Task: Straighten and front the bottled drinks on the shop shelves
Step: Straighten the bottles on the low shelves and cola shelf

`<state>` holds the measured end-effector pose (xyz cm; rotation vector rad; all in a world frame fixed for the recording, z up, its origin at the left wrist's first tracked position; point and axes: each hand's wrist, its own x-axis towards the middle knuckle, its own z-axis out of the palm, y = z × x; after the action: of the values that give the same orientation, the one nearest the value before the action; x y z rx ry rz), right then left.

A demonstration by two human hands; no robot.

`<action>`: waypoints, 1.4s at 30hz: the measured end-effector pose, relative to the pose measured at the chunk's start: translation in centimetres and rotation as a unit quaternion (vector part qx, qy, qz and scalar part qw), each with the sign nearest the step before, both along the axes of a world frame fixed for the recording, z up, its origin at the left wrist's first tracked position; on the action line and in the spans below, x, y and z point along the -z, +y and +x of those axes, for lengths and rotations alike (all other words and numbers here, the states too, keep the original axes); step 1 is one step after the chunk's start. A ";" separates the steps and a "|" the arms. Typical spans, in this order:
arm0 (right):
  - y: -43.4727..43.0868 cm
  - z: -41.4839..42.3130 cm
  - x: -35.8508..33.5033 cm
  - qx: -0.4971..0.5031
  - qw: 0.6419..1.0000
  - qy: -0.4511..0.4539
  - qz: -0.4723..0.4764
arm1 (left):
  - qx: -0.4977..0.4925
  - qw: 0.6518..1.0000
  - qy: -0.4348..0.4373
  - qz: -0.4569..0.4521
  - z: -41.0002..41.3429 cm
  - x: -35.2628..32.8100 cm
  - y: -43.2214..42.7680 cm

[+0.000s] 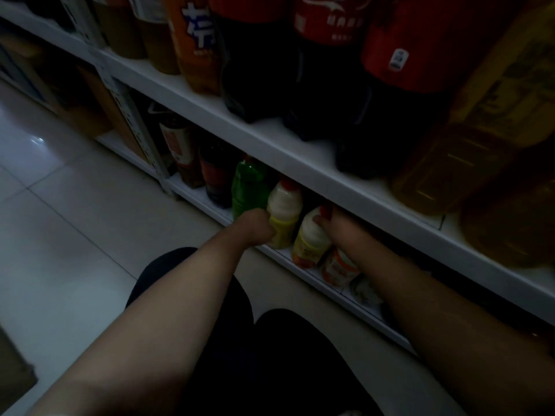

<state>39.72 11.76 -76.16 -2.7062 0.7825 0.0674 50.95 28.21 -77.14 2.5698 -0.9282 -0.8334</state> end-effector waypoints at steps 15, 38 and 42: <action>5.4 5.0 -1.7 -0.019 0.986 -0.152 -0.071 | 0.034 0.997 -0.005 -0.075 4.8 1.8 -0.2; 4.9 10.7 -0.6 -0.050 0.998 -0.010 -0.037 | 0.045 0.986 0.122 -0.109 9.9 3.1 3.4; 5.3 10.3 -0.7 -0.036 0.998 -0.021 -0.054 | -0.026 0.996 0.075 -0.046 11.6 3.6 4.3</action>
<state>50.00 17.08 -75.49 -2.8268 0.6957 -0.0169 62.52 32.48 -80.70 2.4053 -0.8328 -0.9311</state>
